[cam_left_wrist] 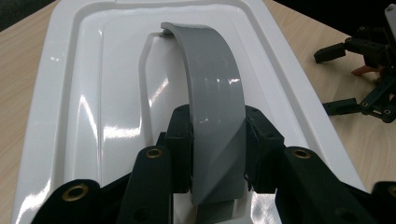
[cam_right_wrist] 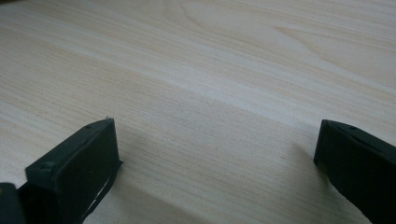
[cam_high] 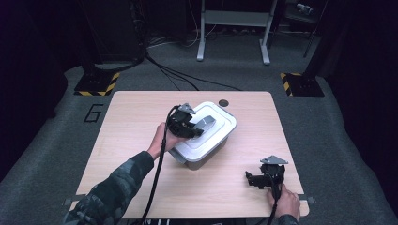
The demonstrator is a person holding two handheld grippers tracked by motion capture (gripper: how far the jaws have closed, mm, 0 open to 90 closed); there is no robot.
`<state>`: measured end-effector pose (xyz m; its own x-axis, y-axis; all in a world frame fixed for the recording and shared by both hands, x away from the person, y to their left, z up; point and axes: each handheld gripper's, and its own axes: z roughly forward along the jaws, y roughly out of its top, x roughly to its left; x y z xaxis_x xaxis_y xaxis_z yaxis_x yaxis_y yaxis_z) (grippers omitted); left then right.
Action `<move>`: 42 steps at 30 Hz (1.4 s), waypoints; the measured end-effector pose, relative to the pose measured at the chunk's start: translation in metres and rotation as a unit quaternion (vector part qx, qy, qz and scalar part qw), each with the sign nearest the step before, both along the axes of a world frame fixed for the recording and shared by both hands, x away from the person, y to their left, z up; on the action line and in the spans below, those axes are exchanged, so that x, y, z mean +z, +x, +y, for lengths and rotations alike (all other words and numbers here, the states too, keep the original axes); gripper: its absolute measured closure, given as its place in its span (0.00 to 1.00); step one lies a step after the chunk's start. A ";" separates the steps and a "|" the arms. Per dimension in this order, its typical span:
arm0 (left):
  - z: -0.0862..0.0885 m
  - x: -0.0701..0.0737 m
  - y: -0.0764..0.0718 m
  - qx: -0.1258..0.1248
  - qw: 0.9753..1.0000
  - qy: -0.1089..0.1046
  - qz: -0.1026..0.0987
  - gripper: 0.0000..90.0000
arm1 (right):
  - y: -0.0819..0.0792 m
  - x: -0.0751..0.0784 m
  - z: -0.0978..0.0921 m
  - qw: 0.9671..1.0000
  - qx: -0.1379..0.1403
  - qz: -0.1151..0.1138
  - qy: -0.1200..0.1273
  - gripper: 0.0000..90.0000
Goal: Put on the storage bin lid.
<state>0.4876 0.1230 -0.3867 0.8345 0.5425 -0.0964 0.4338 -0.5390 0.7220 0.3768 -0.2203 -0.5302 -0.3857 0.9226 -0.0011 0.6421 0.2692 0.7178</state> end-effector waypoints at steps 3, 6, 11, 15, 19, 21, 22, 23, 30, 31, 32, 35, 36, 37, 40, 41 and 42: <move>0.000 -0.001 0.000 0.009 1.000 -0.003 0.004 0.65 | 0.000 0.000 0.000 1.000 0.000 0.000 0.000 0.00; 0.003 0.002 0.000 0.012 1.000 -0.009 0.003 0.52 | 0.000 0.000 0.000 1.000 0.000 0.000 0.000 0.00; 0.011 0.007 -0.001 0.020 1.000 -0.017 -0.001 0.34 | 0.000 0.000 0.000 1.000 0.000 0.000 0.000 0.00; 0.020 0.012 -0.003 0.031 0.999 -0.025 0.001 0.23 | 0.000 0.000 0.000 1.000 0.000 0.000 0.000 0.00; 0.035 0.017 -0.004 0.045 0.998 -0.034 0.009 0.17 | 0.000 0.000 0.000 1.000 0.000 0.000 0.000 0.00; 0.044 0.020 -0.005 0.053 0.998 -0.039 0.010 0.16 | 0.000 0.000 0.000 1.000 0.000 0.000 0.000 0.00; 0.049 0.021 -0.006 0.056 0.998 -0.039 0.005 0.15 | 0.000 0.000 0.000 1.000 0.000 0.000 0.000 0.00; 0.054 0.023 -0.008 0.062 0.997 -0.041 0.005 0.14 | 0.000 0.000 0.000 1.000 0.000 0.000 0.000 0.00; 0.095 0.031 -0.020 0.088 0.995 -0.042 -0.014 0.08 | 0.000 0.000 0.000 1.000 0.000 0.000 0.000 0.00; 0.102 0.032 -0.021 0.090 0.995 -0.043 -0.013 0.07 | 0.000 0.000 0.000 1.000 0.000 0.000 0.000 0.00; 0.108 0.031 -0.023 0.097 0.994 -0.040 -0.014 0.07 | 0.000 0.000 0.000 1.000 0.000 0.000 0.000 0.00; 0.126 0.028 -0.029 0.108 0.993 -0.030 -0.021 0.06 | 0.000 0.000 0.000 1.000 0.000 0.000 0.000 0.00; 0.132 0.026 -0.031 0.114 0.993 -0.028 -0.021 0.05 | 0.000 0.000 0.000 1.000 0.000 0.000 0.000 0.00; 0.138 0.024 -0.033 0.118 0.992 -0.026 -0.021 0.05 | 0.000 0.000 0.000 1.000 0.000 0.000 0.000 0.00; 0.155 0.016 -0.040 0.143 0.989 -0.030 -0.026 0.04 | 0.000 0.000 0.000 1.000 0.000 0.000 0.000 0.00; 0.160 0.012 -0.043 0.149 0.988 -0.029 -0.025 0.03 | 0.000 0.000 0.000 1.000 0.000 0.000 0.000 0.00; 0.166 0.009 -0.045 0.154 0.988 -0.026 -0.023 0.03 | 0.000 0.000 0.000 1.000 0.000 0.000 0.000 0.00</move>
